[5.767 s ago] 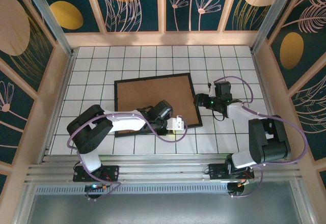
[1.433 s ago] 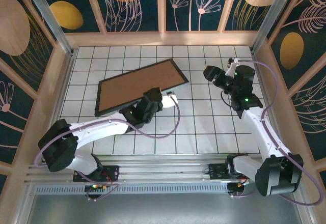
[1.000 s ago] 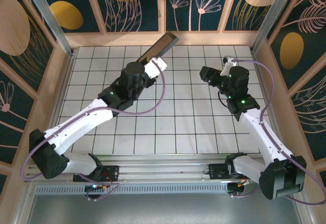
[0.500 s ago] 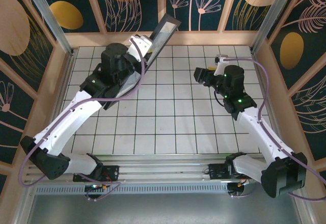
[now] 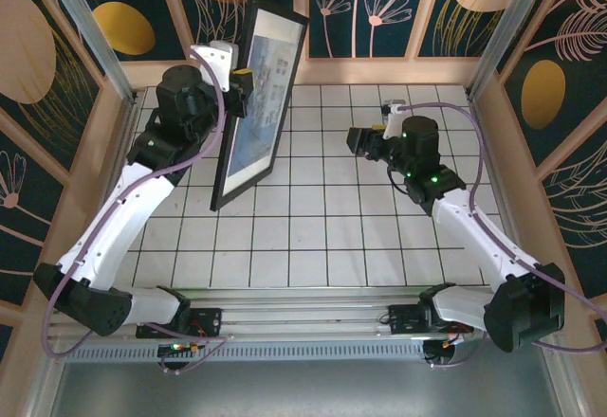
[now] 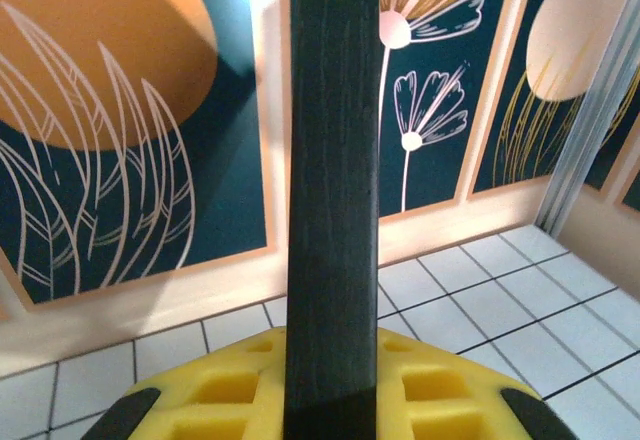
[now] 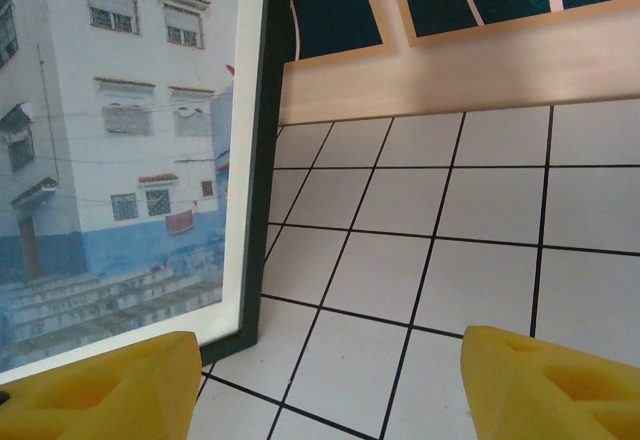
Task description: Put the photo into the frame
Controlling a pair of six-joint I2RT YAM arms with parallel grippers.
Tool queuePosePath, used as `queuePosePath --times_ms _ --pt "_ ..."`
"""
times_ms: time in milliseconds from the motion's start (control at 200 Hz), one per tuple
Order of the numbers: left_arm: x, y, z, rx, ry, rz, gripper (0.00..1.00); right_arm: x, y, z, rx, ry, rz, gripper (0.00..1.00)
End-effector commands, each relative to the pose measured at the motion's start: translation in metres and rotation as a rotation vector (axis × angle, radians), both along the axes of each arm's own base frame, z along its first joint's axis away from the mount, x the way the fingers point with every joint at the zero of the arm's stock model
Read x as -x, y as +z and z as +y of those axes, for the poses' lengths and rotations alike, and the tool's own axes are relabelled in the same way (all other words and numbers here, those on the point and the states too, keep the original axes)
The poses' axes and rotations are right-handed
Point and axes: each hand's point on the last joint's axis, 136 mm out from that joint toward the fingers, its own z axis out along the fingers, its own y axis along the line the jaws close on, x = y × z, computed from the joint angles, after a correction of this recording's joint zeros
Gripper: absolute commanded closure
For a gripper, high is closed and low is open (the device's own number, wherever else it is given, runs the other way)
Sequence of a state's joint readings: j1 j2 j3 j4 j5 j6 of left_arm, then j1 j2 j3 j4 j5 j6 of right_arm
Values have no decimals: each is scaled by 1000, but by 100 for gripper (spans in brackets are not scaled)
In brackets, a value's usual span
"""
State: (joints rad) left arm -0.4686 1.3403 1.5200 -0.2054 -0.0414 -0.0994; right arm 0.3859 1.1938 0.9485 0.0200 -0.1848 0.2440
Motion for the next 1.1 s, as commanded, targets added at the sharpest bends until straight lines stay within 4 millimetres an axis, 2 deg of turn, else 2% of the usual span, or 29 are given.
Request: queuePosePath --times_ms 0,175,410,741,1016,1096 --pt "31 115 20 336 -44 -258 100 -3 16 5 0 21 -32 30" --pt "22 112 31 523 -65 -192 100 -5 6 -4 44 -18 16 29" --pt "11 80 29 769 -148 -57 100 -1 7 -28 42 -60 38 28" --pt "-5 16 20 949 -200 128 100 7 2 -48 68 -101 56 28" --pt "-8 -42 16 1035 -229 276 100 7 -11 -46 72 -90 87 27" --pt "-8 -53 14 1042 -241 309 100 7 -16 -44 70 -83 100 27"
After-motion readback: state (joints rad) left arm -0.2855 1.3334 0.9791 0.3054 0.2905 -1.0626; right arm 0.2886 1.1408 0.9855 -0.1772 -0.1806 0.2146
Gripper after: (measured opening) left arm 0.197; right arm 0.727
